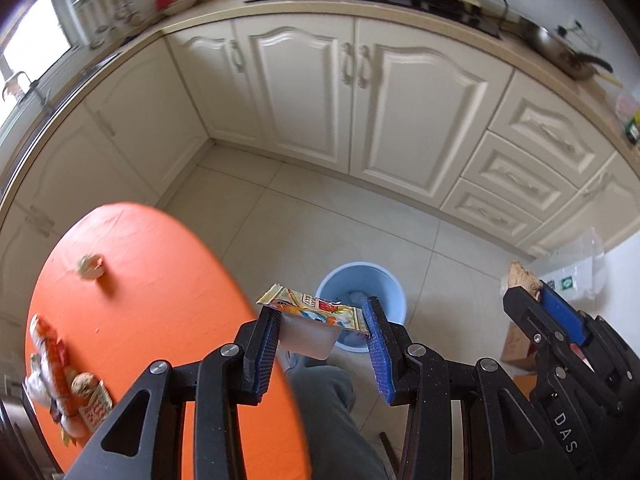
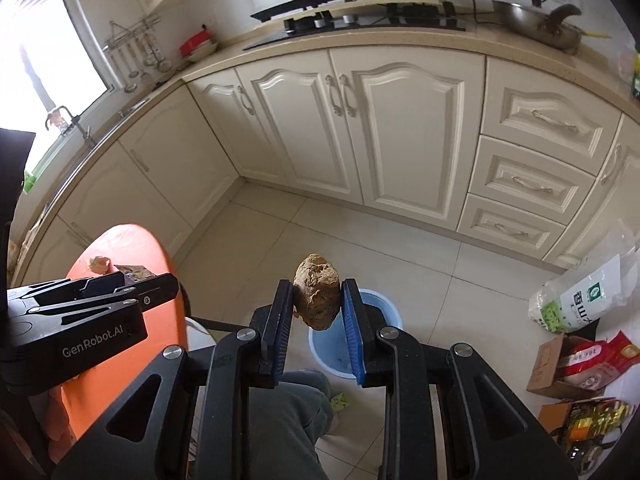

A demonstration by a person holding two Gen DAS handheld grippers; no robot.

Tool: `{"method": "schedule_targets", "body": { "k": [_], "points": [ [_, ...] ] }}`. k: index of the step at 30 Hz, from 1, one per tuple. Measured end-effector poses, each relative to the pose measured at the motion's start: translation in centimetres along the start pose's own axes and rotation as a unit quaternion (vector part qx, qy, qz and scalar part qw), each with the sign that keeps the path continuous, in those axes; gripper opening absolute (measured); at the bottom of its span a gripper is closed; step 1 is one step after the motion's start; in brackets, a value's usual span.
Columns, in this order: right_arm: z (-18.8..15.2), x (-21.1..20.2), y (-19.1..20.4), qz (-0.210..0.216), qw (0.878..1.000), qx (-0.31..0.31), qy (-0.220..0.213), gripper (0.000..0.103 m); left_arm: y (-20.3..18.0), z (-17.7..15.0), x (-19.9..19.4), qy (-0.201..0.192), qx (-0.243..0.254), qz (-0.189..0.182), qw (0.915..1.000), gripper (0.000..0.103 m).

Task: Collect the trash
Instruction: 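Carry the lump and cup with both tools over the light-blue bucket, then open both tools to drop the lump and cup into the bucket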

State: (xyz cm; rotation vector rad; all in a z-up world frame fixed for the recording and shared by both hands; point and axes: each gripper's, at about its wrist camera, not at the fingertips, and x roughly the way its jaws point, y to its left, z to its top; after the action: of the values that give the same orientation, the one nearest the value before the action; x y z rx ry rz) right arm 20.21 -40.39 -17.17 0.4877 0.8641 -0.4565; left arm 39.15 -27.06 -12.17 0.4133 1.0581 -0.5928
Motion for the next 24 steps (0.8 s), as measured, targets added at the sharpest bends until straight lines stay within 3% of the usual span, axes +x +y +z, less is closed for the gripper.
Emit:
{"method": "schedule_targets", "body": {
  "k": [8,17,19,21,24],
  "points": [
    [1.2,3.0,-4.3,-0.025,0.999,0.041,0.022,0.025,-3.8,5.0,5.8,0.028,0.043,-0.008,0.9986,0.038],
    [1.2,5.1,-5.6,-0.038,0.997,0.057,0.045,0.025,-5.4,7.2,10.2,0.05,0.046,-0.007,0.9977,0.04],
    [1.2,5.3,-5.8,-0.039,0.996,0.06,0.047,0.025,-5.5,7.7,11.1,0.065,0.041,-0.001,0.997,0.045],
    [1.1,5.5,-6.0,-0.041,0.996,0.061,0.048,0.025,-5.6,8.1,11.5,0.065,0.04,0.003,0.9971,0.059],
    [1.1,5.6,-5.9,-0.043,0.996,0.062,0.05,0.025,-5.9,8.4,11.8,0.056,0.042,0.01,0.9975,0.06]
  ]
}}
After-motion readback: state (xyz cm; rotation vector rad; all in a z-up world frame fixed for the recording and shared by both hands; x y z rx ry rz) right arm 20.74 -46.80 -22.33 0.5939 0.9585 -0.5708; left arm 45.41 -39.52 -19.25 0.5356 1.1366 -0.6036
